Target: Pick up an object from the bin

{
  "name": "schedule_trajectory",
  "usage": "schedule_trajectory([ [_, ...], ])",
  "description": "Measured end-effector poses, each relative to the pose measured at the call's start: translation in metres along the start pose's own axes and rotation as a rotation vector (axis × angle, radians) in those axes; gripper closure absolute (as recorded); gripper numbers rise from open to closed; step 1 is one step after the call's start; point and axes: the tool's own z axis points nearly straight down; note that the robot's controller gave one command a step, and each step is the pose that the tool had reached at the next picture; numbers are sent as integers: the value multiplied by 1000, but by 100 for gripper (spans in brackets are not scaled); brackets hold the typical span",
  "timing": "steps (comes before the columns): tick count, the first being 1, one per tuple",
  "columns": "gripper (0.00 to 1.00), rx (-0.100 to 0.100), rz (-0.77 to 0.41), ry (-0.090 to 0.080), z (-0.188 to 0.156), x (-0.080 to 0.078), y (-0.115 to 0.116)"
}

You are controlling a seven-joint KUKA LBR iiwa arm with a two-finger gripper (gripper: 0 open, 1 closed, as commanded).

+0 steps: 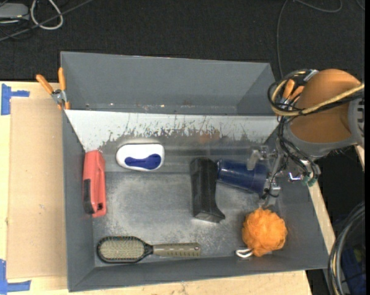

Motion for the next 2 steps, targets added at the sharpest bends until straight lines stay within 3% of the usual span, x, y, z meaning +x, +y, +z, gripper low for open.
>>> schedule_trajectory([
  [1, 0, 0, 0, 0, 0, 0, 0],
  [2, 0, 2, -10, -6, 45, -12, 5],
])
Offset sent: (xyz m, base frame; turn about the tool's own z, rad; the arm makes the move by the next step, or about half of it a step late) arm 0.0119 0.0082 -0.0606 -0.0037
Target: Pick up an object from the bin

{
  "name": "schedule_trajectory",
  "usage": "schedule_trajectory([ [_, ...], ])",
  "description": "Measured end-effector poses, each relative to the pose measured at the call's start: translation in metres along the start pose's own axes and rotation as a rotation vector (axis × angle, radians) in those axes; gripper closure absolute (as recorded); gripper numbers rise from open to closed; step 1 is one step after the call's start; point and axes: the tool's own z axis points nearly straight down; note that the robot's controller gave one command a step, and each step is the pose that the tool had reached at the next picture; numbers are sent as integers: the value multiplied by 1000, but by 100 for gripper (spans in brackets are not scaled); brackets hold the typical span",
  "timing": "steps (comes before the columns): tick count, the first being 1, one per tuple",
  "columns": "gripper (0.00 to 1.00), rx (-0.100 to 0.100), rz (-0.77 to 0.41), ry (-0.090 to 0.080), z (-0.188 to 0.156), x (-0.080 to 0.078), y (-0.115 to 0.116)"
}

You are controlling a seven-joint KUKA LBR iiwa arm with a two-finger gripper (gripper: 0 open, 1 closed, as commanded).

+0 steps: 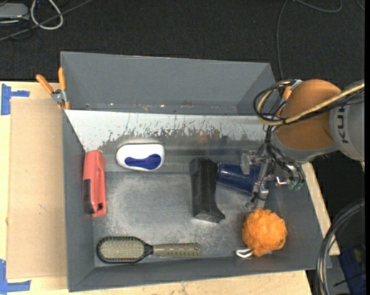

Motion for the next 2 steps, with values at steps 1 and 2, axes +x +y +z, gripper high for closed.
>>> schedule_trajectory([
  [1, 0, 4, 14, -18, 18, -6, 18],
  [2, 0, 7, 8, -42, 29, -29, 18],
])
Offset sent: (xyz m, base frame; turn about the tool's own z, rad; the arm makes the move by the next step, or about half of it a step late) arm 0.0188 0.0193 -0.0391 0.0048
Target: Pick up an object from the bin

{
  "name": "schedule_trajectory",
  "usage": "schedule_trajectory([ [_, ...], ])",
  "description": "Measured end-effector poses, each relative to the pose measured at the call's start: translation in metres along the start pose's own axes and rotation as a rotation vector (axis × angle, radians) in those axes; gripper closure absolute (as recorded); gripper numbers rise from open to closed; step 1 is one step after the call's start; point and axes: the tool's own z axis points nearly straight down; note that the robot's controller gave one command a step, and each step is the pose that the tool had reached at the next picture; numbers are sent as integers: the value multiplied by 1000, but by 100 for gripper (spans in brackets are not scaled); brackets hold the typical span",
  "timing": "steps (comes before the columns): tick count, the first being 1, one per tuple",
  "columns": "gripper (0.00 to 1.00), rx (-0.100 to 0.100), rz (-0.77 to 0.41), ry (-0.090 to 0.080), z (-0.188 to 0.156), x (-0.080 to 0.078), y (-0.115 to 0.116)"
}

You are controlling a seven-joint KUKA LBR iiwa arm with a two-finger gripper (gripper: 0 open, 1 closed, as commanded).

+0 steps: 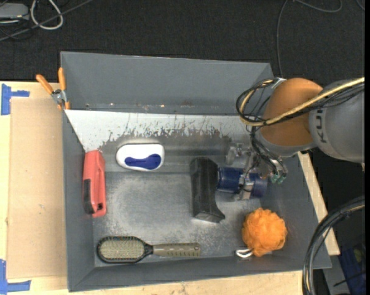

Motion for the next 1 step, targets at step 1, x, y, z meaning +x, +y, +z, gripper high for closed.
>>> schedule_trajectory([
  [1, 0, -3, 3, 24, 1, 14, 6],
])
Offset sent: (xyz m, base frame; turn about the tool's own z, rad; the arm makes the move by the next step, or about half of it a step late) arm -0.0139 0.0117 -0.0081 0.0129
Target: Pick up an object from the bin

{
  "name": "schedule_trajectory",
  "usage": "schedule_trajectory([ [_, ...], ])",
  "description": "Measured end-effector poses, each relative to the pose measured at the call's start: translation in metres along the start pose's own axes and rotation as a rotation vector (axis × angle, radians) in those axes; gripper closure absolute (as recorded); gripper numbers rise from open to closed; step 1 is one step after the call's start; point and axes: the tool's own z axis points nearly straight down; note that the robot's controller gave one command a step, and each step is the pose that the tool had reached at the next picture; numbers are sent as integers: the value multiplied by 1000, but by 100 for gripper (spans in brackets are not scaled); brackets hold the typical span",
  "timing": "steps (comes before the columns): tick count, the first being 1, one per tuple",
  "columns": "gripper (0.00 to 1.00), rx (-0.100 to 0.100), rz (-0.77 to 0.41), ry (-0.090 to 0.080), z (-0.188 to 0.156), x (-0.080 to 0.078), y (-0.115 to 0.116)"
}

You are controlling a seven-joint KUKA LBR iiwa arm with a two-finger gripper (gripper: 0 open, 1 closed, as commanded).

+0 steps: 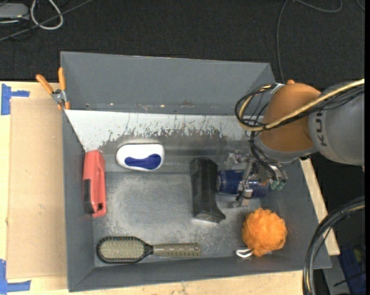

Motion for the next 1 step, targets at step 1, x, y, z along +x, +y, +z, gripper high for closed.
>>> schedule_trajectory([
  [1, 100, 0, 8, 0, 6, 0, 6],
])
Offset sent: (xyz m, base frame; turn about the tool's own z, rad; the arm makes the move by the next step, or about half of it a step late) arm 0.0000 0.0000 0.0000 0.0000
